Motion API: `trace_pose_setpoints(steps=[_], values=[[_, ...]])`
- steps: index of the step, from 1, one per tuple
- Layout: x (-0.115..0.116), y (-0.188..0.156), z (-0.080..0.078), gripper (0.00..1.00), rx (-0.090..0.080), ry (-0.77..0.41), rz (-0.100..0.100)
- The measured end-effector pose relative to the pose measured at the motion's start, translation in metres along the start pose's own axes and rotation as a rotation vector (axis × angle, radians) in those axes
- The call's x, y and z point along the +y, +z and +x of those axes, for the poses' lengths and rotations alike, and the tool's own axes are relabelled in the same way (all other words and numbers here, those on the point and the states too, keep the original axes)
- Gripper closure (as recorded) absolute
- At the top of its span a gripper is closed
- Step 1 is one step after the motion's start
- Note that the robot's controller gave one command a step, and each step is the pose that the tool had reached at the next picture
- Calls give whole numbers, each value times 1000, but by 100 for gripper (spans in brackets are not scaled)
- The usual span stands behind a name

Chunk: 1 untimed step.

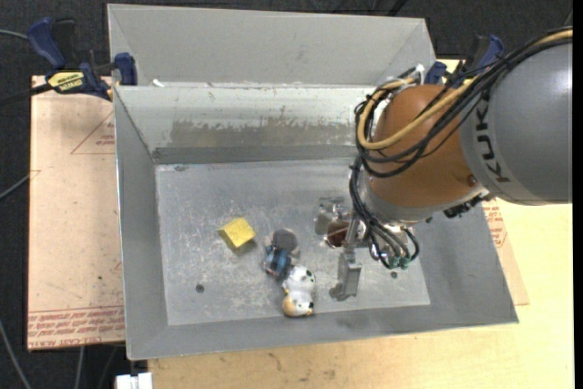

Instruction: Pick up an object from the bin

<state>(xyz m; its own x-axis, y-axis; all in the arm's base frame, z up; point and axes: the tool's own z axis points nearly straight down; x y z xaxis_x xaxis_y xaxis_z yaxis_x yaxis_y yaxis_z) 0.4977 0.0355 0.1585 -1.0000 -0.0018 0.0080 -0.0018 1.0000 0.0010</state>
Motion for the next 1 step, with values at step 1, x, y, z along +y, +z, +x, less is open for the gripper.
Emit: trace_pose_setpoints(steps=[1], values=[[0,-4,-2,0,-8,1,0]])
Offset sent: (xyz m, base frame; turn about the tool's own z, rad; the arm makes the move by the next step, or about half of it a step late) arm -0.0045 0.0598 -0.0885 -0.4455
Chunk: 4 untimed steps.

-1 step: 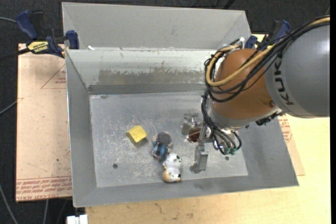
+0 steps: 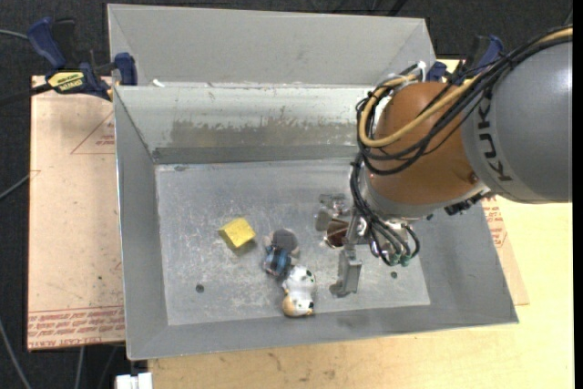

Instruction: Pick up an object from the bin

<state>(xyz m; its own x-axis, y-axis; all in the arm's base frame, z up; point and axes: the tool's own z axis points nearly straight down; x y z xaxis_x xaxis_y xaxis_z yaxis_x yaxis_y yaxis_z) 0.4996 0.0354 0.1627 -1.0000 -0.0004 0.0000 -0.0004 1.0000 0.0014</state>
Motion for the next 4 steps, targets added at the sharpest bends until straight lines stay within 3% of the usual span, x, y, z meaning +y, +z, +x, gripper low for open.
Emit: trace_pose_setpoints(steps=[1,2,3,4], values=[[28,42,0,0,-9,-215,2],[58,56,12,0,6,-348,0],[71,35,12,0,-1,-452,0],[33,91,8,0,-8,-721,1]])
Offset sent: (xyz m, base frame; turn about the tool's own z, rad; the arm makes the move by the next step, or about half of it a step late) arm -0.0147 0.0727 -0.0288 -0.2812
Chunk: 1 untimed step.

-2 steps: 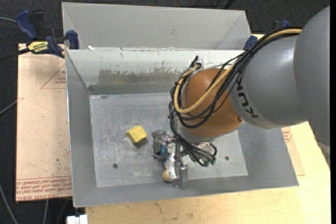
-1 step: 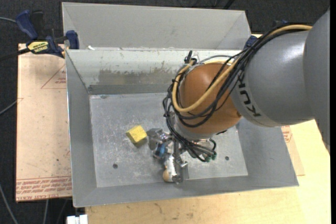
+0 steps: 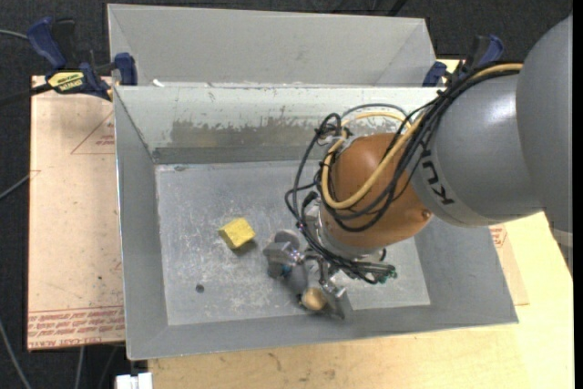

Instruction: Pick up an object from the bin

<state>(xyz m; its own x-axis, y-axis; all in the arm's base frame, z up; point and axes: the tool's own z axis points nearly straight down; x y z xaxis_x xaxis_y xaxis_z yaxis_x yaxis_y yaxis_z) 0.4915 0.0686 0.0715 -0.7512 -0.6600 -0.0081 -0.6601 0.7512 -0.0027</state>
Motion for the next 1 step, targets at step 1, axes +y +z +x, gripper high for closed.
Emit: trace_pose_setpoints(steps=[1], values=[[-18,1,-8,100,5,-309,-5]])
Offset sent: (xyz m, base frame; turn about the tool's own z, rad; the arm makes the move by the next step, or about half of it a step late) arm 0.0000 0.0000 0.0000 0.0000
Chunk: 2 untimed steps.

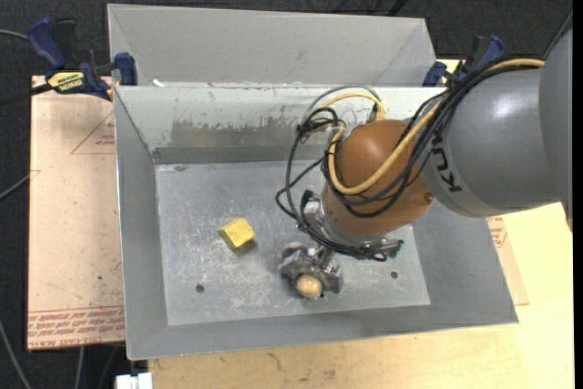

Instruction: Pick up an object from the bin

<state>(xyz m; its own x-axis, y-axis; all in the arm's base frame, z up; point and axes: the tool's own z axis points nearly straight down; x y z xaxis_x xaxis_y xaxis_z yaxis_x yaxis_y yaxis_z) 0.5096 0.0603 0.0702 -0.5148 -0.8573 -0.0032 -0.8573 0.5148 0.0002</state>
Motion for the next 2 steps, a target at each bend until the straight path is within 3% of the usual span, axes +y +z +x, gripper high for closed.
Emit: trace_pose_setpoints(steps=[2], values=[[1,-4,1,100,2,0,-3]])
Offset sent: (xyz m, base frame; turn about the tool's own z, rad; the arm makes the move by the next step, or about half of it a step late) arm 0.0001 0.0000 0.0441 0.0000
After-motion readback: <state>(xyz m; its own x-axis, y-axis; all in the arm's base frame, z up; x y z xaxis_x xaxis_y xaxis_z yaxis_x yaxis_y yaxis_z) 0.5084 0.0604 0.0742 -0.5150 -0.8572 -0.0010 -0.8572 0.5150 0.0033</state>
